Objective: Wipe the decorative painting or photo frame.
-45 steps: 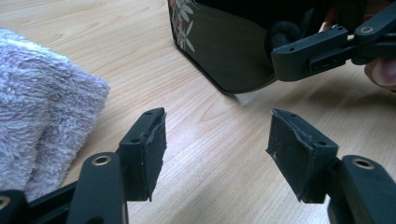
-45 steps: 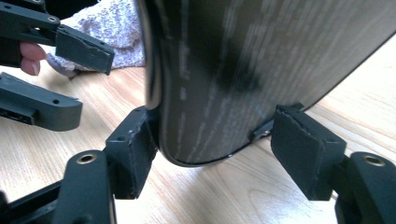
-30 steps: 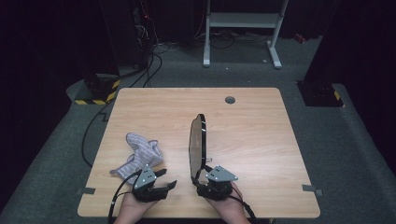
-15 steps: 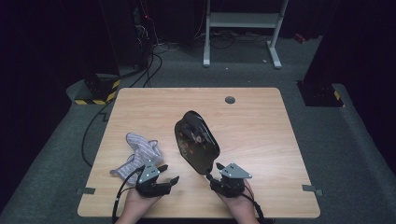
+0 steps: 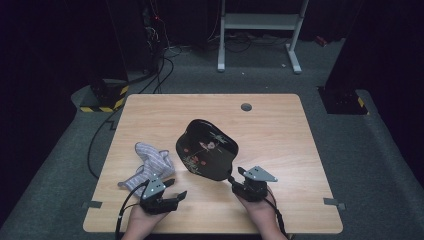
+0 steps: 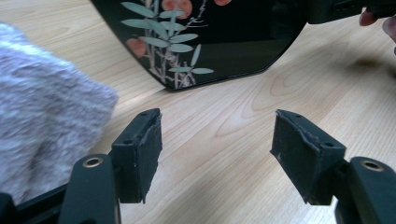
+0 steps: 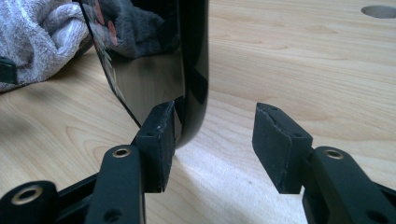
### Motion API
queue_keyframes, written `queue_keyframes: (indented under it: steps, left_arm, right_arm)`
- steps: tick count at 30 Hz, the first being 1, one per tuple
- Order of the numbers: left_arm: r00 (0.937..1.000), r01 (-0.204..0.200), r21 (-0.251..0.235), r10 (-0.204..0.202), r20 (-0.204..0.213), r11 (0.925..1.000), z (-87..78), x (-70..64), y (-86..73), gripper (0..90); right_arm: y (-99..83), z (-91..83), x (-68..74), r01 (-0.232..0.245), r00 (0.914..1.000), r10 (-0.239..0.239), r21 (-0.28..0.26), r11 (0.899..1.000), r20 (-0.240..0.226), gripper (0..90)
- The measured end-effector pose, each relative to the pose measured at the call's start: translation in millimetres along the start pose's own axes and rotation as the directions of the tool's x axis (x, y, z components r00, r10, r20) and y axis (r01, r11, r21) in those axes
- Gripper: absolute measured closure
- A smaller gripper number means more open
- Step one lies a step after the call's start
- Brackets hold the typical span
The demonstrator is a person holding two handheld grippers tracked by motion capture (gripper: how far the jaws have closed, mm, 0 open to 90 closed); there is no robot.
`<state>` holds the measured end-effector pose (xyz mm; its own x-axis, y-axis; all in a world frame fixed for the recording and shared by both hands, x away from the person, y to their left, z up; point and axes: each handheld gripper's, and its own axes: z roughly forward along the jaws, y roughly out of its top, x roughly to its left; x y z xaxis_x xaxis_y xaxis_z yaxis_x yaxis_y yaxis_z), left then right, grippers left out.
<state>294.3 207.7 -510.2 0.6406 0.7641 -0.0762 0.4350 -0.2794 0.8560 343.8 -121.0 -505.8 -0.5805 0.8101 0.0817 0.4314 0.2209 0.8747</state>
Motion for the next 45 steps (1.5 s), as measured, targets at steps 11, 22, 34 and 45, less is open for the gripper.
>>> queue_keyframes:
  steps: [11,22,34,45]
  left_arm:
    - [0.9995,0.019,-0.001,-0.019,-0.027,0.9998,-11.7,4.3,-6.2,33.7]
    - [0.9991,0.019,0.006,-0.018,-0.039,0.9998,-16.7,5.1,-10.0,33.6]
    - [0.9995,0.007,0.001,-0.007,-0.032,1.0,-13.2,4.4,-6.5,33.8]
    - [0.9963,-0.024,-0.047,0.02,-0.083,0.9986,4.2,-1.2,9.1,34.0]
  right_arm:
    - [4.4,13.3,-3.3,-0.004,0.9998,0.004,0.003,1.0,0.02,51.7]
    - [6.3,20.1,-4.7,-0.016,0.9999,0.016,0.005,1.0,0.005,51.8]
    - [6.0,16.3,-0.8,-0.002,1.0,0.002,0.005,1.0,-0.007,47.9]
    - [-1.5,-17.4,-13.0,-0.001,0.9987,0.002,-0.026,1.0,0.051,46.3]
